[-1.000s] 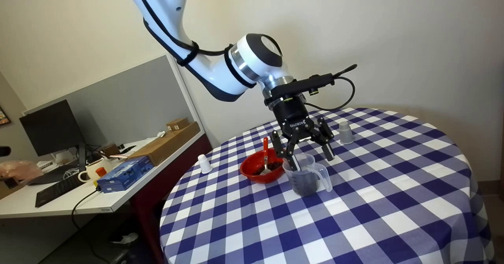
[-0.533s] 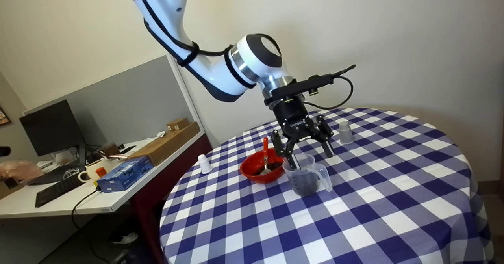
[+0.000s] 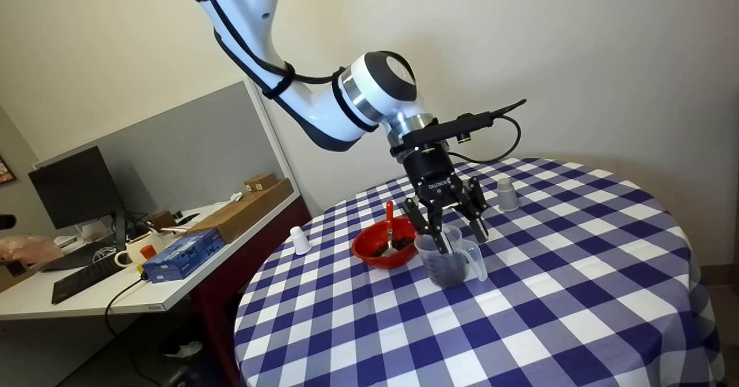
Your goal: Pour some contents of the jug into the red bowl
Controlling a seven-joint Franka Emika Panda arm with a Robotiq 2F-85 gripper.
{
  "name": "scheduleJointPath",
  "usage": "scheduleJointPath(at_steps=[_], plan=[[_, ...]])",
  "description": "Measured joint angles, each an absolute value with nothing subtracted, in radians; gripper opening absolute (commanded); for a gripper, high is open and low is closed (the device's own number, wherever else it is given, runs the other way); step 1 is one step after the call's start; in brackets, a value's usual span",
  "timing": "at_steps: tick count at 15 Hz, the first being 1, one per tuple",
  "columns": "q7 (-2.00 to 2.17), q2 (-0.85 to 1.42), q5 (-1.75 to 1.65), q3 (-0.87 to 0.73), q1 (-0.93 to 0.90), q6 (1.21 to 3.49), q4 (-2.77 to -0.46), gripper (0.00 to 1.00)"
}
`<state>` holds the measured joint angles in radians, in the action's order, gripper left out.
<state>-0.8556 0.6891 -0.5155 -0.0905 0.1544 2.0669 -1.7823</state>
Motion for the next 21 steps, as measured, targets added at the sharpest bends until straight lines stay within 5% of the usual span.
scheduleJointPath(at_steps=[4,11,12,13,15,21], plan=[[-0.858,0.691,-0.516,-0.091,0.16,2.077,-1.782,0.08],[-0.858,0.691,-0.516,-0.09,0.16,2.086,-1.782,0.12],[-0.858,0.691,-0.516,-0.09,0.16,2.087,-1.782,0.21],[-0.858,0.691,-0.516,-0.09,0.16,2.088,-1.782,0.49],[-0.858,0.691,-0.516,-0.09,0.16,2.088,-1.782,0.55],[-0.858,0.691,-0.516,-0.09,0.16,2.088,-1.782,0.97]])
